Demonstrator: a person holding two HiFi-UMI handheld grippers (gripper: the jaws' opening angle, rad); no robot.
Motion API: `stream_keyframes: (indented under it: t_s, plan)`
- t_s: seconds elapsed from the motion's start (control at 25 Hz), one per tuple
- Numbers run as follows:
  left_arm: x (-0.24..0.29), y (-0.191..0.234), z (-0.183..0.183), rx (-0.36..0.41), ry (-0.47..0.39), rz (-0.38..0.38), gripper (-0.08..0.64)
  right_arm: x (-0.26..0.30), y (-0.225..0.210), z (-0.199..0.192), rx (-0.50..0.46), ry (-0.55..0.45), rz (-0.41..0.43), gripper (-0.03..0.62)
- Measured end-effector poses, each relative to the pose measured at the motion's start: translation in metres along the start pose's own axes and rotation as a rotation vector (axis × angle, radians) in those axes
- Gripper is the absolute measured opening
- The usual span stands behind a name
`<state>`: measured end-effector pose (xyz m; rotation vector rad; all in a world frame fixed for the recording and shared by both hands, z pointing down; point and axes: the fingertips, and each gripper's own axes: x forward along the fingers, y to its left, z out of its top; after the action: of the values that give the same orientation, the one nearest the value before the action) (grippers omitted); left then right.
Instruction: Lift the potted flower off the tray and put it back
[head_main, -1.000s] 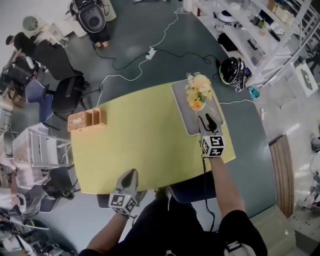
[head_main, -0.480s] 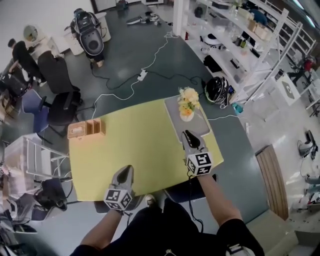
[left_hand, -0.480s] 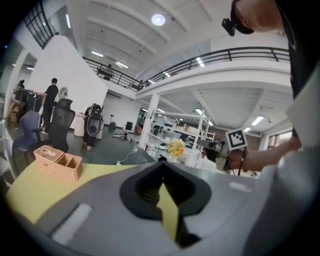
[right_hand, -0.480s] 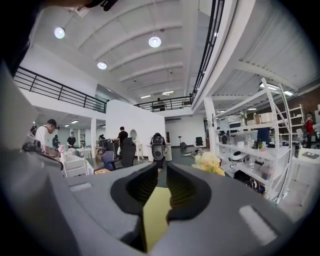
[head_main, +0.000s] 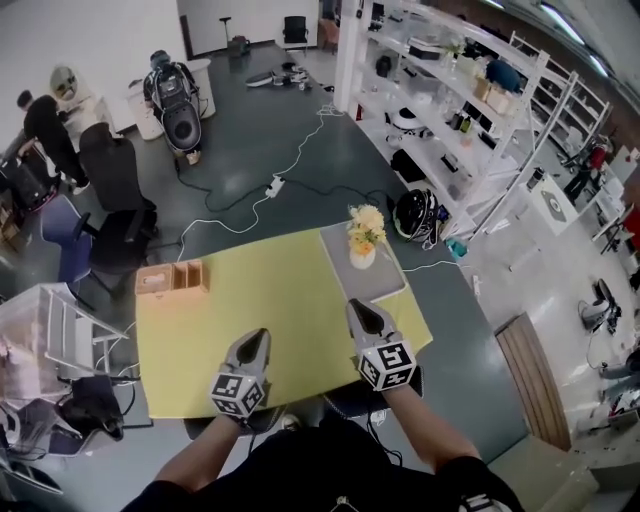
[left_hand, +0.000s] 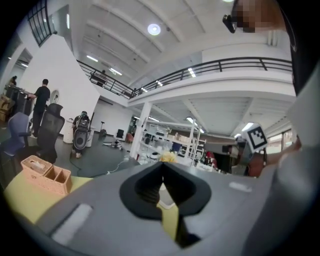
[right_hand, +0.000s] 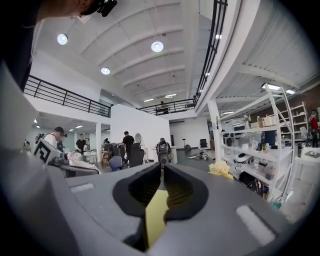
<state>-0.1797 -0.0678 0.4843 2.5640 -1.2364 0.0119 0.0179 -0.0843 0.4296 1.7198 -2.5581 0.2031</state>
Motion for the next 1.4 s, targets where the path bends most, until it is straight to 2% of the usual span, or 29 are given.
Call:
stream_keyframes:
  t_s: [0.2,0.44,0.64,1.4]
  plan:
    - [-0.007,-0.011,0.014,-0.003,-0.027,-0.035,0.008,-0.024,0.028,-0.002,0.015,0.013,0.008,0.014]
    - [-0.01,-0.015,0.016,0.004,-0.044,-0.065,0.008,-0.035,0.036,-0.007,0.064,0.007,-0.035,0.006]
    - [-0.009,-0.018,0.014,0.001,-0.045,-0.076,0.008,-0.034,0.042,-0.006,0.054,0.002,-0.03,0.005]
    - [-0.014,-0.014,0.011,-0.014,-0.045,-0.058,0.008,-0.029,0.047,-0.008,0.055,0.012,-0.022,0.003]
